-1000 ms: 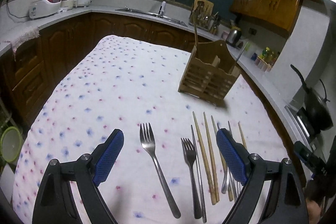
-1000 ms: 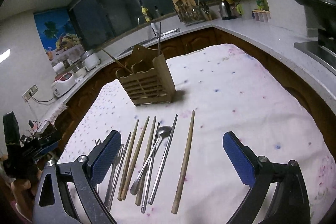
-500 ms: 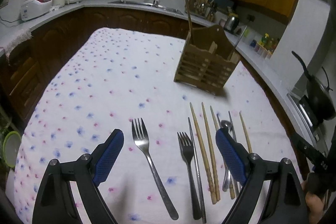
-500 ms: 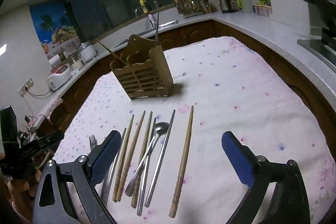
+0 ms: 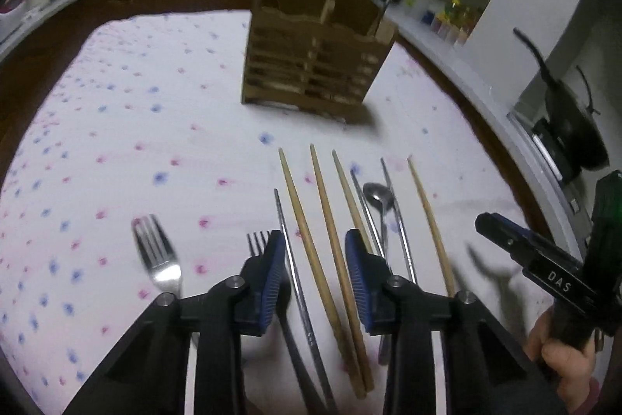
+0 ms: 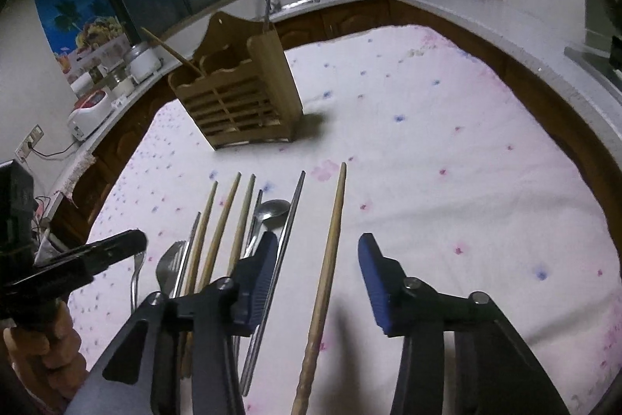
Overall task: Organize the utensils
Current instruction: 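Grasp a wooden chopstick with the right tool while the left tool grasps another wooden chopstick, then lift both wooden chopsticks and lower them into the wooden holder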
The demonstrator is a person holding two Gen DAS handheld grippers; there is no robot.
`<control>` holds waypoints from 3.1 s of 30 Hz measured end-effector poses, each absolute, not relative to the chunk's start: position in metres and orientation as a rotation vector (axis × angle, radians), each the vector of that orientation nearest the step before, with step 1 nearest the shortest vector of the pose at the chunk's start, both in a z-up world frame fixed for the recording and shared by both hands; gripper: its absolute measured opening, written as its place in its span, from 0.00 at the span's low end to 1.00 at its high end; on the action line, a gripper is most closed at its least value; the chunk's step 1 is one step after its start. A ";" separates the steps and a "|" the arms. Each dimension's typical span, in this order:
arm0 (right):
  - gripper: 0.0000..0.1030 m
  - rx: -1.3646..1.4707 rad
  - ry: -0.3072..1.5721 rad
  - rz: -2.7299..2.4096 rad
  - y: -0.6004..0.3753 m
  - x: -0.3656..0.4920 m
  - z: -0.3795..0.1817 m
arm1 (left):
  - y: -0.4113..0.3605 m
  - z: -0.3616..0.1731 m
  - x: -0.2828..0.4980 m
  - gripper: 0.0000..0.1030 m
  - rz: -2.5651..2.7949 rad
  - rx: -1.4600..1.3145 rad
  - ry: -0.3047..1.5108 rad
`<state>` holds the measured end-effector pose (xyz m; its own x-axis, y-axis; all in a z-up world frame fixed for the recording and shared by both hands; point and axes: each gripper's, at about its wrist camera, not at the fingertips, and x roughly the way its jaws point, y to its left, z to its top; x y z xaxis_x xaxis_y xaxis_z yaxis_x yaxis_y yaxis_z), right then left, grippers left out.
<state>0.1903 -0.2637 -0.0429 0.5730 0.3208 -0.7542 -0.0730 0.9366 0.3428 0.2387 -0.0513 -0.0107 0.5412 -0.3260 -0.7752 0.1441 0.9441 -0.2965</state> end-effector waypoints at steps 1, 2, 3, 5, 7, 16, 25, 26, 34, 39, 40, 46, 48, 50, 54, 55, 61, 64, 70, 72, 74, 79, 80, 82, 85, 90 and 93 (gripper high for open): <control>0.39 0.287 0.945 0.235 -0.263 0.194 -0.045 | -0.053 -0.015 0.246 0.27 -0.290 -0.207 0.977; 0.37 0.284 0.958 0.235 -0.262 0.198 -0.049 | -0.054 -0.018 0.253 0.26 -0.293 -0.208 0.991; 0.34 0.282 0.971 0.236 -0.261 0.203 -0.053 | -0.056 -0.022 0.259 0.25 -0.294 -0.208 1.005; 0.34 0.276 0.990 0.237 -0.259 0.210 -0.059 | -0.060 -0.027 0.271 0.22 -0.298 -0.203 1.027; 0.34 0.270 1.010 0.235 -0.258 0.217 -0.065 | -0.063 -0.032 0.283 0.17 -0.304 -0.195 1.050; 0.26 0.260 1.051 0.229 -0.258 0.235 -0.081 | -0.083 -0.056 0.315 0.12 -0.302 -0.135 1.112; 0.21 0.237 1.077 0.234 -0.255 0.245 -0.091 | -0.078 -0.067 0.320 0.12 -0.274 -0.132 1.127; 0.21 0.233 1.078 0.235 -0.255 0.246 -0.091 | -0.077 -0.068 0.320 0.12 -0.277 -0.143 1.119; 0.21 0.199 1.086 0.248 -0.248 0.255 -0.091 | -0.092 -0.067 0.328 0.12 -0.267 -0.052 1.127; 0.17 0.132 1.082 0.247 -0.240 0.261 -0.093 | -0.105 -0.067 0.331 0.09 -0.262 0.014 1.116; 0.14 0.113 1.081 0.240 -0.238 0.261 -0.093 | -0.105 -0.066 0.331 0.08 -0.261 0.018 1.111; 0.06 0.206 1.076 0.256 -0.251 0.258 -0.086 | -0.102 -0.062 0.327 0.05 -0.269 -0.050 1.108; 0.06 0.233 1.053 0.266 -0.255 0.252 -0.077 | -0.097 -0.055 0.322 0.05 -0.272 -0.073 1.084; 0.06 0.258 1.023 0.273 -0.260 0.244 -0.064 | -0.090 -0.044 0.312 0.05 -0.284 -0.106 1.058; 0.06 0.278 0.979 0.289 -0.265 0.232 -0.044 | -0.078 -0.019 0.291 0.05 -0.310 -0.162 0.990; 0.06 0.273 0.969 0.290 -0.265 0.229 -0.038 | -0.074 -0.012 0.285 0.05 -0.319 -0.180 0.972; 0.06 0.269 0.887 0.323 -0.263 0.207 -0.006 | -0.049 0.029 0.242 0.05 -0.358 -0.251 0.855; 0.06 0.261 0.856 0.331 -0.262 0.201 0.006 | -0.039 0.041 0.224 0.05 -0.375 -0.280 0.812; 0.06 0.245 0.826 0.341 -0.255 0.189 0.019 | -0.029 0.054 0.196 0.05 -0.396 -0.300 0.766; 0.06 0.244 0.820 0.345 -0.253 0.185 0.022 | -0.028 0.055 0.191 0.05 -0.396 -0.304 0.764; 0.06 0.242 0.813 0.347 -0.253 0.181 0.025 | -0.028 0.056 0.189 0.05 -0.406 -0.313 0.759; 0.06 0.235 0.794 0.351 -0.252 0.174 0.031 | -0.029 0.058 0.183 0.05 -0.406 -0.310 0.745; 0.06 0.234 0.790 0.350 -0.252 0.174 0.033 | -0.029 0.059 0.182 0.05 -0.405 -0.308 0.741; 0.06 0.233 0.780 0.350 -0.253 0.170 0.036 | -0.028 0.060 0.181 0.05 -0.401 -0.310 0.735; 0.06 0.230 0.766 0.351 -0.253 0.167 0.041 | -0.027 0.061 0.177 0.05 -0.398 -0.316 0.728; 0.06 0.225 0.747 0.351 -0.252 0.164 0.048 | -0.023 0.063 0.175 0.05 -0.393 -0.317 0.711; 0.06 0.217 0.732 0.350 -0.250 0.163 0.052 | -0.021 0.064 0.173 0.05 -0.389 -0.313 0.697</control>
<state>0.1627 -0.2502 0.0518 0.6898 0.3850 -0.6131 -0.2351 0.9201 0.3133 0.1729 -0.0206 0.0644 0.7008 -0.4453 -0.5573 0.2400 0.8829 -0.4037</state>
